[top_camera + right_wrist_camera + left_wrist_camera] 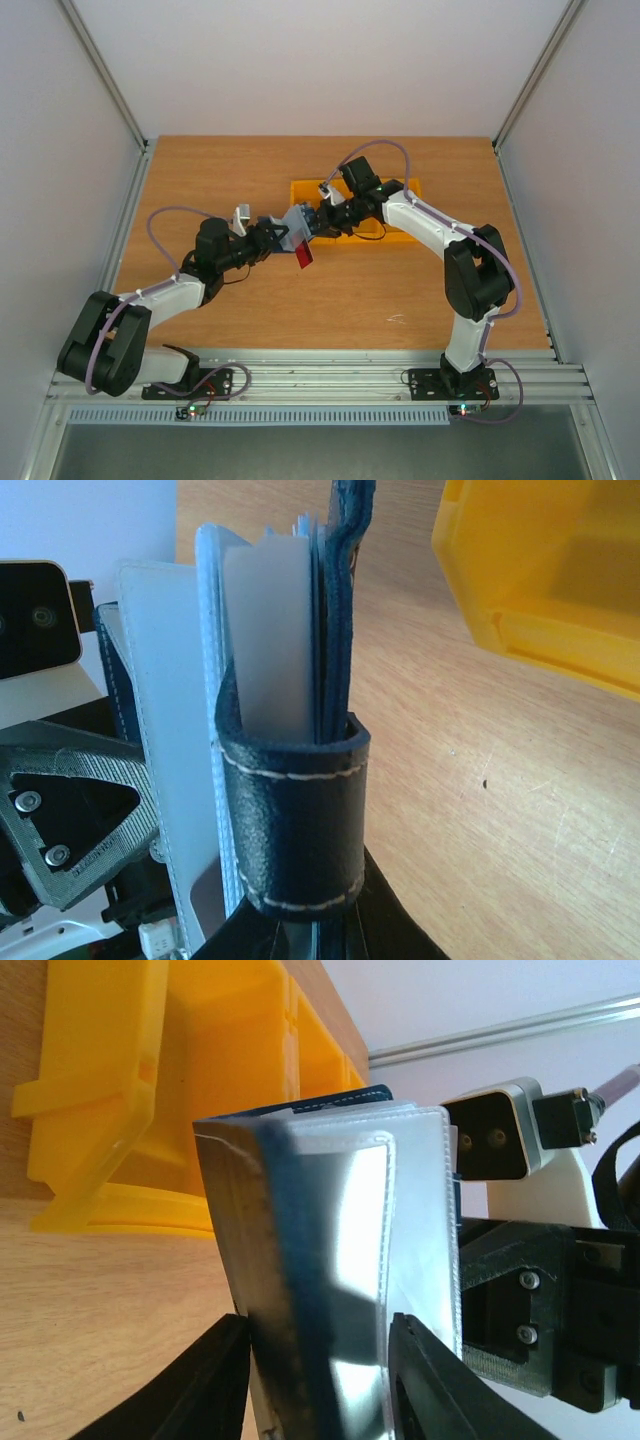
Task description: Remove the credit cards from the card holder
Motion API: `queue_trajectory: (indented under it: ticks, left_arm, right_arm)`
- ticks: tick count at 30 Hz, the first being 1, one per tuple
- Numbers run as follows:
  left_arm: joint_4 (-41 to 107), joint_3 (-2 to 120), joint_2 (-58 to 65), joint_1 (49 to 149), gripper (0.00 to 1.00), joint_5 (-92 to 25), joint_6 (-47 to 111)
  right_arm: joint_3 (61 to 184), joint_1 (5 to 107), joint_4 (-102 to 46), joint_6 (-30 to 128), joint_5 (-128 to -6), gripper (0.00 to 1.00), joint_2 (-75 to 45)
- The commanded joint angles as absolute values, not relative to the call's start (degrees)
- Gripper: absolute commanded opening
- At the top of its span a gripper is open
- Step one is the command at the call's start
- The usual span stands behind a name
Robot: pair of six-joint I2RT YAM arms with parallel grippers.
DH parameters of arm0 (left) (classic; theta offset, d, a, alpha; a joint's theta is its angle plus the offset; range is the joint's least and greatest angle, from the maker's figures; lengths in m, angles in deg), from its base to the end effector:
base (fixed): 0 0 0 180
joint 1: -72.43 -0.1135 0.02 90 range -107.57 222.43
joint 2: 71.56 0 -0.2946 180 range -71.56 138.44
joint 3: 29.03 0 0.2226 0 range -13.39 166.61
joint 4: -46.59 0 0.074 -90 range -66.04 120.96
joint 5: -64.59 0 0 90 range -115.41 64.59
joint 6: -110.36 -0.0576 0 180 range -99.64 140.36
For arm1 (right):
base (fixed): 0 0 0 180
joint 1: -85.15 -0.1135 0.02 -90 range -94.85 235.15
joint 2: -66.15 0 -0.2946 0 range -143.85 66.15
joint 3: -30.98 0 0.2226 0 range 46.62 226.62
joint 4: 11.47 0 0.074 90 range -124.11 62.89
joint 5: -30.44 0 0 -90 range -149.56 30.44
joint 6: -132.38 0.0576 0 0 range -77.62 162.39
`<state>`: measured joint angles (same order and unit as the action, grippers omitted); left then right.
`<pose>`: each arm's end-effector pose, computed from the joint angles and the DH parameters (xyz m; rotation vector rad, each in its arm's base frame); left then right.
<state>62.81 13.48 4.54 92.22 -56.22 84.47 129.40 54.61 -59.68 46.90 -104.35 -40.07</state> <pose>0.2276 -0.1132 0.2395 -0.3947 2.0865 -1.4491 0.3127 0.2316 0.2709 -0.8846 2.4058 1.2334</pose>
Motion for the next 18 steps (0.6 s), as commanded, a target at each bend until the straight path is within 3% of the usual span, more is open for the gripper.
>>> queue_trajectory:
  ticks: [1,9,18]
  left_arm:
    - [62.93,13.42,3.37,91.77,0.43,-54.61,84.08]
    - [61.04,14.47,3.49,91.8,0.68,-53.98,82.35]
    - [62.96,15.26,3.54,91.94,0.88,-55.41,81.09]
  right_arm:
    - [128.66,54.96,-56.91,48.26,-106.05,0.01,-36.76]
    - [130.64,54.44,-58.55,48.95,-104.21,0.01,-36.12]
    - [136.39,51.22,-66.58,44.9,-98.6,0.01,-39.15]
